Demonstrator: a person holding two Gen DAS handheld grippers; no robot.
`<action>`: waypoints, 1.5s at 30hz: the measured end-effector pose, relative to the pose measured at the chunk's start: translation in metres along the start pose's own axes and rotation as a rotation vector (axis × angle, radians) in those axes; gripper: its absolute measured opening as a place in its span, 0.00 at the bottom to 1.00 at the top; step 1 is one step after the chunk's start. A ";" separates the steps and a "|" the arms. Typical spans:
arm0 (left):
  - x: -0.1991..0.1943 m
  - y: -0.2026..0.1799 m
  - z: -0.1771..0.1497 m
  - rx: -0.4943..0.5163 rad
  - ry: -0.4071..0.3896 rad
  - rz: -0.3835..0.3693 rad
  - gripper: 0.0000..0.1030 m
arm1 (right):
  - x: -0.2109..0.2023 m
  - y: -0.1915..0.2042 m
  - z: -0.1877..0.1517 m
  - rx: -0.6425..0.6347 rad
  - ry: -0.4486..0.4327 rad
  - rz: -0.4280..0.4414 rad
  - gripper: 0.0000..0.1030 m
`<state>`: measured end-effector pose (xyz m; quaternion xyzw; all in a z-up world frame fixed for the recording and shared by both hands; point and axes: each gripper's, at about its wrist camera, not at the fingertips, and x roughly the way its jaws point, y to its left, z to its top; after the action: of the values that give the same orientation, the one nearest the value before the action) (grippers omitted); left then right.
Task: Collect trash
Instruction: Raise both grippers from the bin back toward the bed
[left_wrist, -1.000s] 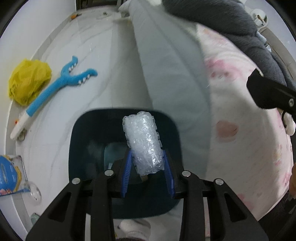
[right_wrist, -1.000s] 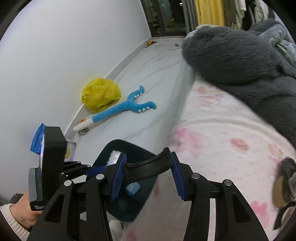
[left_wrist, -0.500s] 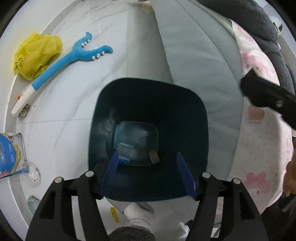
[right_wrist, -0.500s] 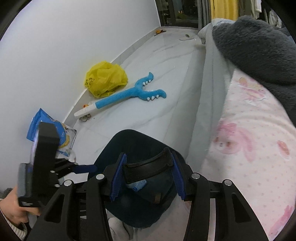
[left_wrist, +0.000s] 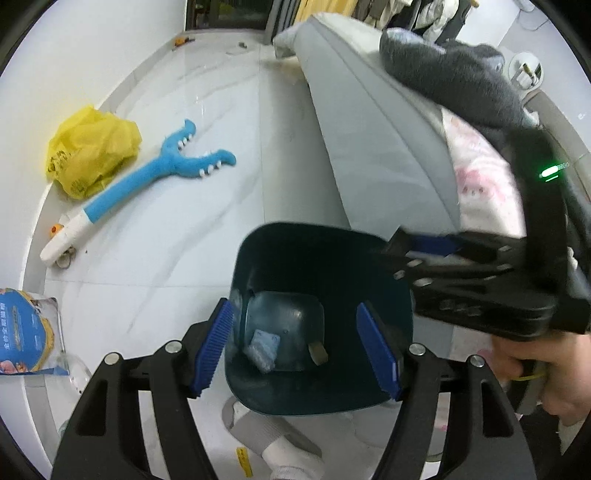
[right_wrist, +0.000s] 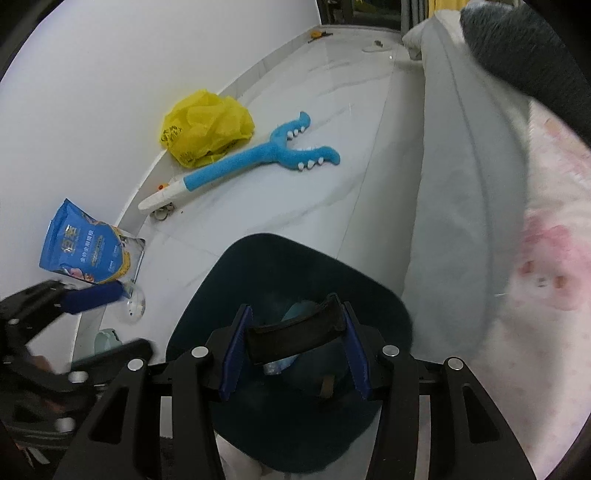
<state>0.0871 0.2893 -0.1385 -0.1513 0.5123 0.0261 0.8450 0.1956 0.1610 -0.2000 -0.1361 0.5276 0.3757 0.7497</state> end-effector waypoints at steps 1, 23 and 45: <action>-0.004 0.002 0.000 -0.003 -0.016 -0.004 0.71 | 0.007 0.001 0.000 0.000 0.014 -0.004 0.48; -0.101 -0.013 0.028 0.043 -0.393 0.012 0.78 | 0.006 0.018 -0.014 -0.079 0.042 -0.065 0.76; -0.115 -0.118 0.050 0.139 -0.538 -0.049 0.94 | -0.126 -0.035 -0.032 -0.100 -0.231 -0.113 0.92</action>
<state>0.0985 0.2040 0.0105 -0.0930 0.2665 0.0099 0.9593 0.1782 0.0649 -0.1069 -0.1588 0.4097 0.3719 0.8177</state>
